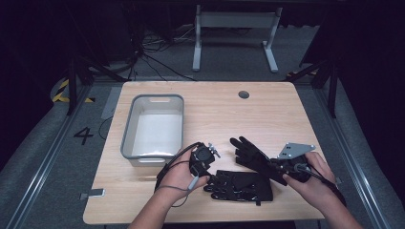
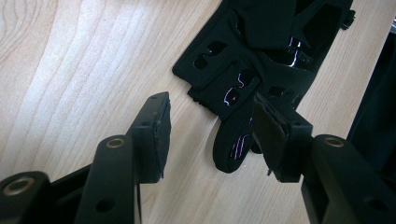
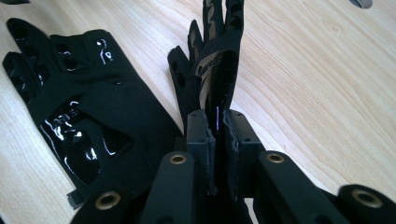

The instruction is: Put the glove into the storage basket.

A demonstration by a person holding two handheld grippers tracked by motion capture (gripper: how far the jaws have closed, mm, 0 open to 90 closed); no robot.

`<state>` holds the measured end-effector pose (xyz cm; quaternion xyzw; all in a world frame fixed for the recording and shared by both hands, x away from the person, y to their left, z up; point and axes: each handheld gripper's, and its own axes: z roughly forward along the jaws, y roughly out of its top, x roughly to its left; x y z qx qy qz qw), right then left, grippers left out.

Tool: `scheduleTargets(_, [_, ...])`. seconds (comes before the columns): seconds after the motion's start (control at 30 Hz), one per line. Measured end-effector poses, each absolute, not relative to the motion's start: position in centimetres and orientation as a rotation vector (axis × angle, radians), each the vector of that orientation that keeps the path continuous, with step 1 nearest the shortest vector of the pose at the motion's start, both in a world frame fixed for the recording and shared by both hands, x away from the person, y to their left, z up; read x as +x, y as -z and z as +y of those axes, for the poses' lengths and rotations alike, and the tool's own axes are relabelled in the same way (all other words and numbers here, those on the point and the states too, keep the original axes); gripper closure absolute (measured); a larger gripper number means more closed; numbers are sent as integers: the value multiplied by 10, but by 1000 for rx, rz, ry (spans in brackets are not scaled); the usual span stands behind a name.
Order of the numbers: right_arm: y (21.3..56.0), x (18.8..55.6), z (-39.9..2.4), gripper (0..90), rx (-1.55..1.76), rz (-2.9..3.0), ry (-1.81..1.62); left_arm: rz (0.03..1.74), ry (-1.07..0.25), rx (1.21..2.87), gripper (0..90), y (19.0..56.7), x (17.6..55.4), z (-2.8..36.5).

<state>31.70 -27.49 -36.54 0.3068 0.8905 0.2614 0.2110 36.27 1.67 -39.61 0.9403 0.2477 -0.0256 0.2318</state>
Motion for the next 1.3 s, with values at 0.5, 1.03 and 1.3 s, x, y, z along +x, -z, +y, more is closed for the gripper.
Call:
scheduleTargets(0.5, [360, 297, -256, 688, 785, 2709, -815, 695, 60, 2561, 483, 392, 363, 21])
scheduleTargets(1.03, [357, 305, -274, 651, 927, 2650, -914, 699, 48, 2548, 484, 389, 364, 24])
scheduleTargets(1.3, [362, 315, -288, 640, 1081, 2592, -972, 705, 54, 2545, 484, 389, 365, 23])
